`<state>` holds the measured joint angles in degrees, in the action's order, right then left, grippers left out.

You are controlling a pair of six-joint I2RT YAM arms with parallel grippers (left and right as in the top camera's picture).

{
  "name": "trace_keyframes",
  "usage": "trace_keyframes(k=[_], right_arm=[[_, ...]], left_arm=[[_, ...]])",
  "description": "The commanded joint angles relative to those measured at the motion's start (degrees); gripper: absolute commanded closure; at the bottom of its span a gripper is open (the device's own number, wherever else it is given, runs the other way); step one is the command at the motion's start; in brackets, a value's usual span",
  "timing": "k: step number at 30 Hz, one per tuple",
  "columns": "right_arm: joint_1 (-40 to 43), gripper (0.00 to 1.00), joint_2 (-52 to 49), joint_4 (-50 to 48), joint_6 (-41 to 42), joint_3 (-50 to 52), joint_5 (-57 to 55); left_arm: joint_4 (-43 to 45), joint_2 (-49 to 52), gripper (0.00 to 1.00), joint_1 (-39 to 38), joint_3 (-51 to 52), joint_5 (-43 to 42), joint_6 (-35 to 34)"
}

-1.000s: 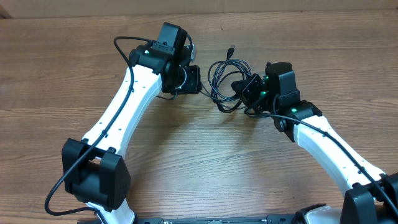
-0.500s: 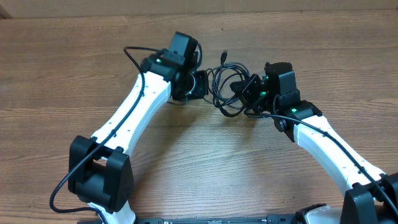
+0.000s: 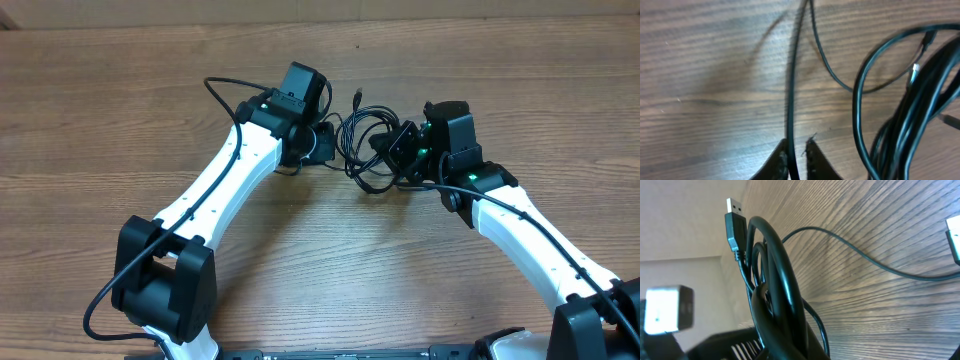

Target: Untangle cables

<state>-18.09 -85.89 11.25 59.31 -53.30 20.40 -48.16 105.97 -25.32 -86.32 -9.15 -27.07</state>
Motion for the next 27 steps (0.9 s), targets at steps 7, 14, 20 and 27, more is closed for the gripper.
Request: trace_keyframes(k=[7,14,20,27], right_arm=[[0.3,0.96,0.1,2.3,-8.9,-1.1,0.2],[0.3,0.96,0.1,2.4,-8.8,-1.1,0.3],[0.3,0.96,0.2,2.6,-8.8,-1.1,0.3],[0.3,0.96,0.2,3.5,-8.8,-1.1,0.3]], left_arm=[[1.7,-0.3,0.57,6.1,-4.2,-17.2,18.6],[2.4,-0.3,0.46,5.0,-4.1,-21.4,18.9],[2.0,-0.3,0.47,1.3,-3.7,-19.2,18.2],[0.4,-0.3,0.48,-2.9,-2.8,-9.1,16.1]])
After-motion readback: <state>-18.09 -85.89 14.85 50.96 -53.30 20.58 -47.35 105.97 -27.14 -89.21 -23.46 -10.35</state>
